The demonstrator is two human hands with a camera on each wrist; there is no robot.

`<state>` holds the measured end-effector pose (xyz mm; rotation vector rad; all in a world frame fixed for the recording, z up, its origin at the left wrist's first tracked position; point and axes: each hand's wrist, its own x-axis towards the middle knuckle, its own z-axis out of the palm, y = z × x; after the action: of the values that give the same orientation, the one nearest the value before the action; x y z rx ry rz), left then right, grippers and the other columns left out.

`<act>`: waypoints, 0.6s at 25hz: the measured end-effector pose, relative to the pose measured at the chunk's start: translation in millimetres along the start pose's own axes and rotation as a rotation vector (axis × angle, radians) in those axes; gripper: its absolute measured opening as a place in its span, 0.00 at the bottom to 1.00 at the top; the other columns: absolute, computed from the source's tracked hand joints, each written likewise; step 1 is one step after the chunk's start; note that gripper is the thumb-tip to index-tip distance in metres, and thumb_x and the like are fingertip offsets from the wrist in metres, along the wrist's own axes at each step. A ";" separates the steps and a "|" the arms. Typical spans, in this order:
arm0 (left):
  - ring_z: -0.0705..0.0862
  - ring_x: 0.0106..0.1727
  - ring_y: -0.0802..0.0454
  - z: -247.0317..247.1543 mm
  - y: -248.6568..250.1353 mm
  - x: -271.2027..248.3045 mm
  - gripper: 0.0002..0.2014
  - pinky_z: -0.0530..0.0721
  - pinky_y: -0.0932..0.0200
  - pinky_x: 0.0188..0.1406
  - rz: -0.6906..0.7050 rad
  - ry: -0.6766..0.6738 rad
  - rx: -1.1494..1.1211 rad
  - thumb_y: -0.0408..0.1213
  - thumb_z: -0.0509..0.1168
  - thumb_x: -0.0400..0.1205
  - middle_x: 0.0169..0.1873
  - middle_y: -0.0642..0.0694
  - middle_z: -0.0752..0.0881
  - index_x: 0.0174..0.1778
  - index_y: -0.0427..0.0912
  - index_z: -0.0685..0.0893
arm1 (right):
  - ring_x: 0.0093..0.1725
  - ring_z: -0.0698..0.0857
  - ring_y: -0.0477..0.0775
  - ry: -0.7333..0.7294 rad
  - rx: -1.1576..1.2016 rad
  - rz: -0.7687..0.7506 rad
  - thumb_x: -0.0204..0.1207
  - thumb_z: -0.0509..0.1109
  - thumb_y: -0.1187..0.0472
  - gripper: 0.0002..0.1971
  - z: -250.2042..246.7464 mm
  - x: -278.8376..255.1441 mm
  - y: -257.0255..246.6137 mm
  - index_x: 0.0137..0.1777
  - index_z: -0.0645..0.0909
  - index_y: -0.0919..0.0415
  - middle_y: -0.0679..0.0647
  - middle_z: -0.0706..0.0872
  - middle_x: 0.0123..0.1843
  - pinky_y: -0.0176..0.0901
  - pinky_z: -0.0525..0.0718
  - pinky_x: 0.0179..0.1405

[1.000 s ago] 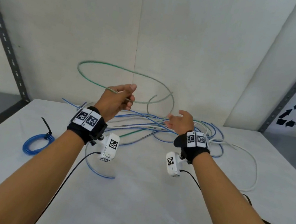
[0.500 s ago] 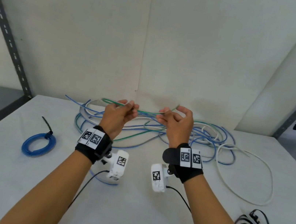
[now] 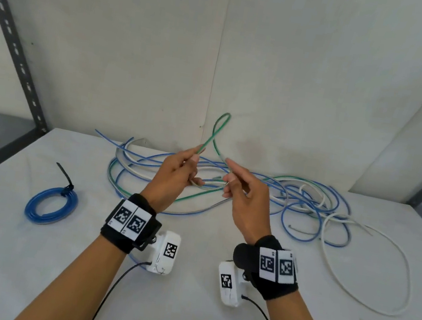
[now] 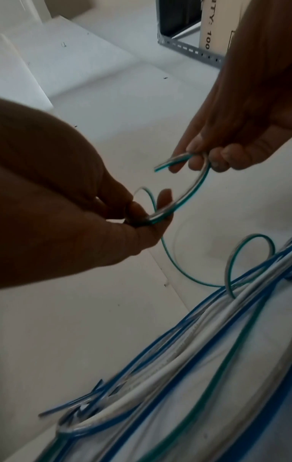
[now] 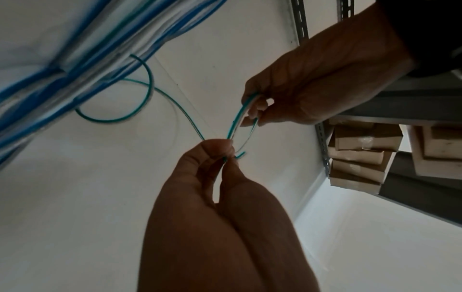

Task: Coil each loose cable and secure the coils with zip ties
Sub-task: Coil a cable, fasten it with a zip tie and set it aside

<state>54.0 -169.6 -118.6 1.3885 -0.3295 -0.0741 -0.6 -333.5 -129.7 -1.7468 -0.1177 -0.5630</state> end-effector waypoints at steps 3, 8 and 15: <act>0.86 0.38 0.46 -7.8 12.2 -4.2 0.15 0.91 0.52 0.49 0.061 0.068 -0.060 0.29 0.64 0.88 0.34 0.41 0.79 0.71 0.35 0.82 | 0.34 0.84 0.51 0.101 0.074 0.009 0.84 0.68 0.69 0.08 -6.3 5.4 -7.2 0.57 0.80 0.55 0.54 0.90 0.41 0.44 0.85 0.41; 0.88 0.44 0.40 -5.4 24.5 -12.4 0.13 0.92 0.47 0.50 0.095 -0.002 0.036 0.26 0.69 0.84 0.44 0.33 0.88 0.63 0.27 0.87 | 0.42 0.86 0.46 -0.003 -0.190 -0.150 0.84 0.68 0.65 0.07 -12.3 5.8 -14.6 0.52 0.87 0.55 0.46 0.90 0.44 0.37 0.83 0.42; 0.89 0.43 0.48 -0.9 30.4 -21.7 0.10 0.92 0.50 0.54 0.010 -0.281 0.280 0.28 0.70 0.83 0.40 0.30 0.89 0.59 0.31 0.90 | 0.46 0.83 0.50 0.001 -0.414 -0.386 0.83 0.70 0.67 0.13 -12.5 0.3 -25.4 0.62 0.84 0.52 0.43 0.87 0.46 0.48 0.83 0.46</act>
<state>29.3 -157.8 -93.2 1.6570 -0.5989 -0.2230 -13.6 -338.7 -105.1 -2.1422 -0.3645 -0.9182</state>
